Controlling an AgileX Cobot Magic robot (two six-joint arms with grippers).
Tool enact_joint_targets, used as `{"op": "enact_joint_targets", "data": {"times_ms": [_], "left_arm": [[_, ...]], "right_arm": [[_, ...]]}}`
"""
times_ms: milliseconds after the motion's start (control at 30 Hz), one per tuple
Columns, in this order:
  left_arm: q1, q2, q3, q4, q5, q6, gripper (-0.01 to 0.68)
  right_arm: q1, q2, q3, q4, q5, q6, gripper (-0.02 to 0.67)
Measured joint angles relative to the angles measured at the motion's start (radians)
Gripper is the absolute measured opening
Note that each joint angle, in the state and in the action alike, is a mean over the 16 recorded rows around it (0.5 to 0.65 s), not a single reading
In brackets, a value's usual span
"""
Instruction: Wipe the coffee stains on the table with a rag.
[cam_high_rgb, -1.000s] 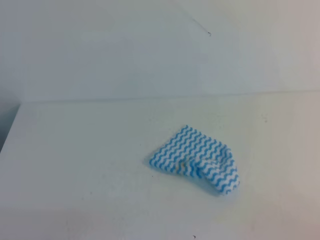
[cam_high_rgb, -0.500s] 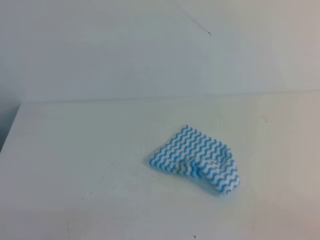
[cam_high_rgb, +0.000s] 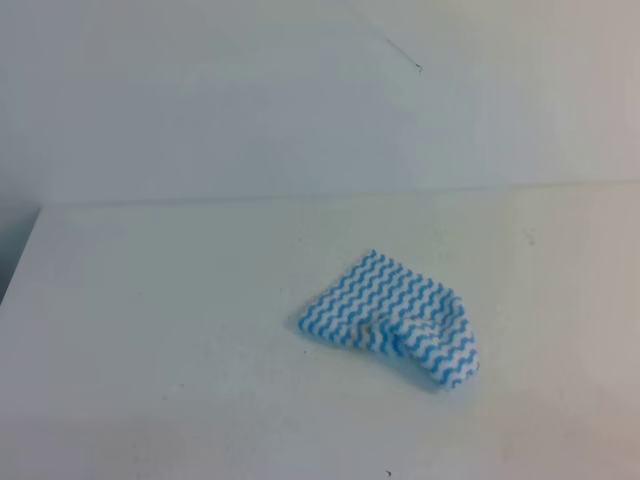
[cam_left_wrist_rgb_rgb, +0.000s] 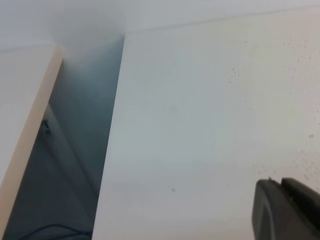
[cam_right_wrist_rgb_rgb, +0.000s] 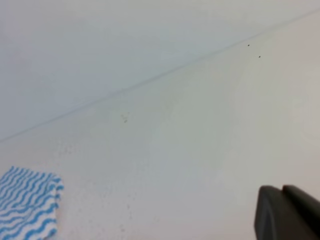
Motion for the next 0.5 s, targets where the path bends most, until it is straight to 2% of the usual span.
{"op": "enact_joint_targets", "data": {"times_ms": [500], "left_arm": [[0.0,-0.005,0.006,0.0,-0.003,0.0,-0.003]], "right_arm": [[0.0,0.0,0.0,-0.168,0.025,-0.135,-0.003]]}}
